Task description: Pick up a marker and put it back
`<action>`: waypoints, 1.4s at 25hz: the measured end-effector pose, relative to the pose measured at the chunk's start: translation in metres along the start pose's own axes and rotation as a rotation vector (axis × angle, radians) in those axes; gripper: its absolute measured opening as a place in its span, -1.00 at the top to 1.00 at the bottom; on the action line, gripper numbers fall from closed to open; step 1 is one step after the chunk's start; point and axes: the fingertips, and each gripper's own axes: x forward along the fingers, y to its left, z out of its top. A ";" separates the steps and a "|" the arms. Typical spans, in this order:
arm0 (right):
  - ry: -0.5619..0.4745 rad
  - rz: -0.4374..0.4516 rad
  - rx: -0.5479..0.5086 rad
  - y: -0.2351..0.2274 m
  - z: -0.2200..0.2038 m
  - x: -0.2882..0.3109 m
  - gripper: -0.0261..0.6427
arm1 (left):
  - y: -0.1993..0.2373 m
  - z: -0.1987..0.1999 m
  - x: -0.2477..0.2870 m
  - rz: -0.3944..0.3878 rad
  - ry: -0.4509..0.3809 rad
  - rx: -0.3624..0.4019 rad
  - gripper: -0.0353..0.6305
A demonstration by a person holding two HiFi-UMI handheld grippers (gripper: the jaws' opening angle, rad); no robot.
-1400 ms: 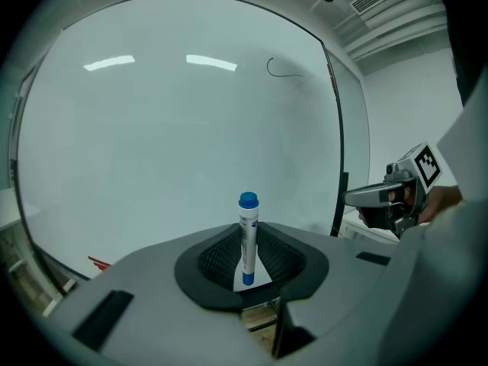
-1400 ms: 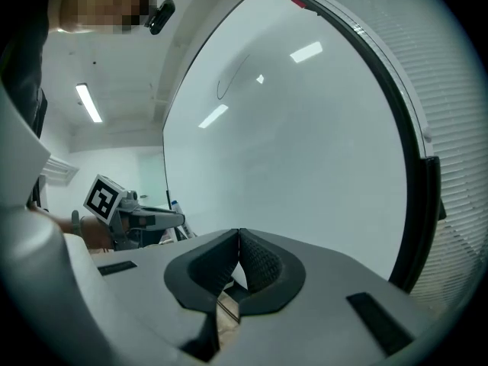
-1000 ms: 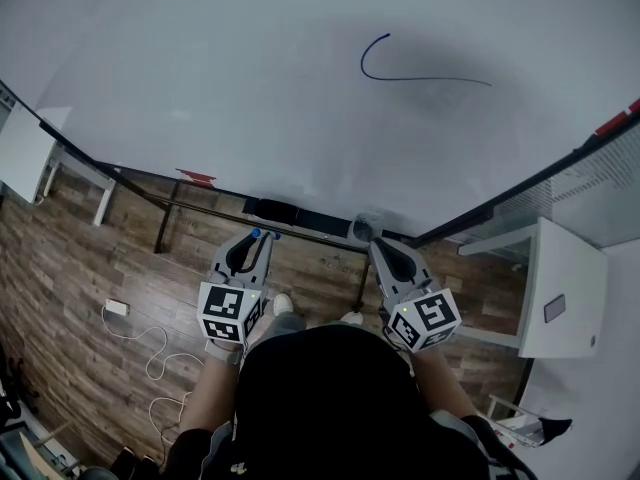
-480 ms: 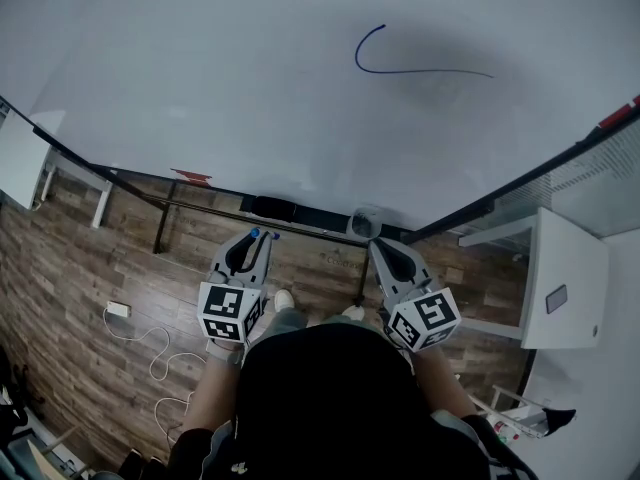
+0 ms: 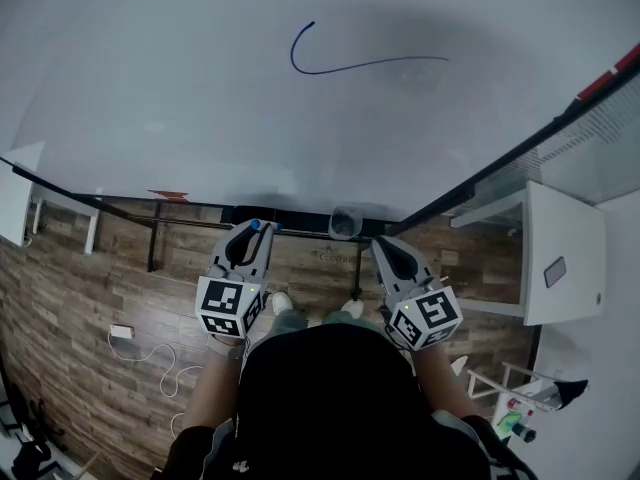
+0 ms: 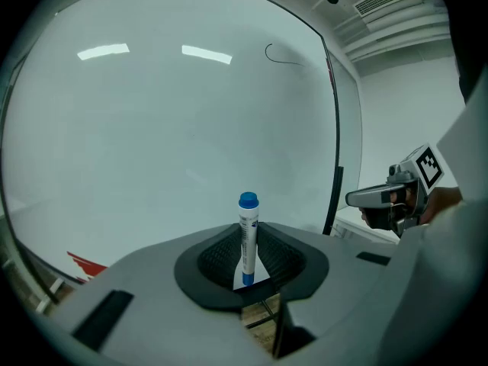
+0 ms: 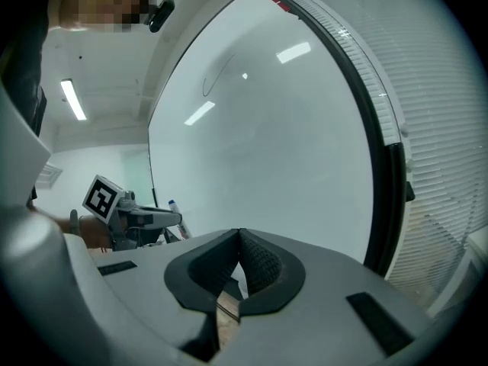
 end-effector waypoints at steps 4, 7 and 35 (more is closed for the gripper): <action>-0.015 -0.067 0.014 -0.018 0.002 -0.016 0.83 | -0.020 0.012 0.024 -0.074 -0.011 0.028 0.65; -0.021 -0.119 0.029 -0.033 0.000 -0.028 0.83 | -0.035 0.018 0.042 -0.123 -0.017 0.038 0.65; 0.029 -0.369 0.113 -0.085 -0.046 -0.119 0.83 | -0.131 -0.058 0.126 -0.342 0.143 0.104 0.65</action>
